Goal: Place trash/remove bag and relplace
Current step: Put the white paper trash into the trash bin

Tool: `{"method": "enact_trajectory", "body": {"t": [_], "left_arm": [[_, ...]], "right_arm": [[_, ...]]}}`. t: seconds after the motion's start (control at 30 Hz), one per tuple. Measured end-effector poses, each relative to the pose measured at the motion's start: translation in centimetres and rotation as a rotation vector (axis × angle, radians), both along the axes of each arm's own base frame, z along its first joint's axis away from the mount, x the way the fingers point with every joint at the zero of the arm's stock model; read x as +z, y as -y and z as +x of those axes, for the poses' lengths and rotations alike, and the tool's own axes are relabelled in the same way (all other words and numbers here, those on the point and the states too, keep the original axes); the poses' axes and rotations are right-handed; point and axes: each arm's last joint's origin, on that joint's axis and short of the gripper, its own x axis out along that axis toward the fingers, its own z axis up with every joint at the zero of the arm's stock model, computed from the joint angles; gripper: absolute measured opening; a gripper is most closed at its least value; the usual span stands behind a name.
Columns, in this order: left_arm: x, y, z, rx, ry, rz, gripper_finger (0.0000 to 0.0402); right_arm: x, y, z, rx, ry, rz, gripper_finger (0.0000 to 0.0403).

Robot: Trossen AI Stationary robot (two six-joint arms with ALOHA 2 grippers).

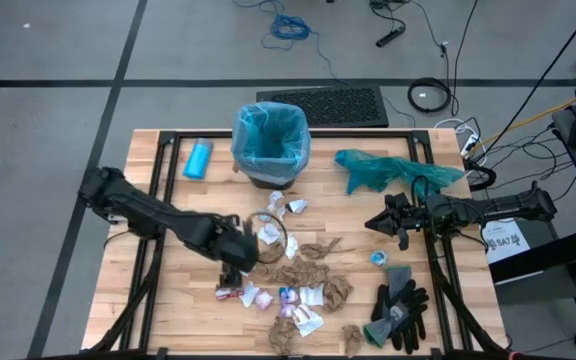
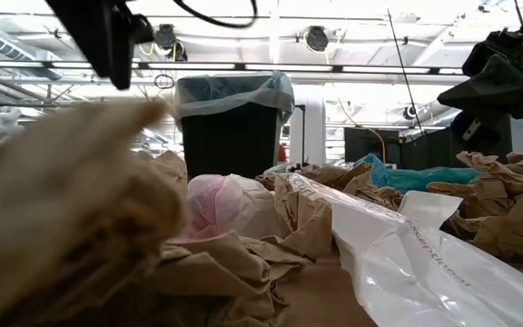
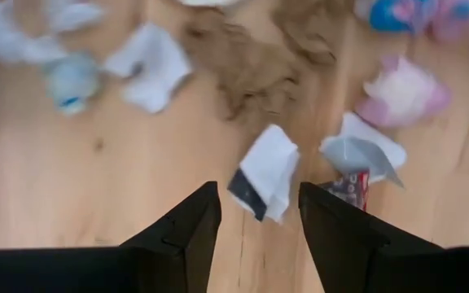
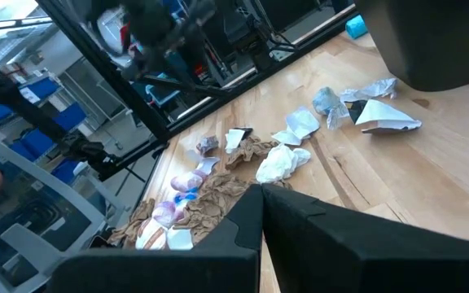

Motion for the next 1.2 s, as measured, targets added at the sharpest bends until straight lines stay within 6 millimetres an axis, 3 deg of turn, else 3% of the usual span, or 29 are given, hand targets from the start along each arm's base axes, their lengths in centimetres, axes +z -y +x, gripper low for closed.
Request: {"method": "enact_trajectory", "body": {"t": [0.17, 0.3, 0.53, 1.03, 1.13, 1.2], "left_arm": [[-2.7, 0.9, 1.5, -0.182, -0.091, -0.018, 0.0171], [-4.4, 1.0, 1.6, -0.266, -0.114, -0.031, 0.0171], [-7.4, 0.6, 1.2, -0.289, -0.097, -0.039, 0.0171], [-11.8, -0.9, 0.0, -0.286, -0.077, 0.022, 0.0170], [-11.9, -1.9, 0.2, -0.188, -0.084, 0.024, 0.0144], [-11.9, -2.6, 0.6, -0.142, -0.080, 0.014, 0.0098]], "right_arm": [[0.0, 0.0, 0.0, 0.000, 0.000, 0.000, 0.0000], [0.0, 0.0, 0.0, 0.000, -0.001, 0.000, 0.0000], [0.0, 0.0, 0.0, 0.000, 0.000, 0.000, 0.0000], [0.0, 0.0, 0.0, 0.000, 0.000, 0.000, 0.0000], [0.0, 0.0, 0.0, 0.000, 0.000, 0.000, 0.0000], [0.0, 0.0, 0.0, 0.000, -0.001, 0.000, 0.0000]]}}
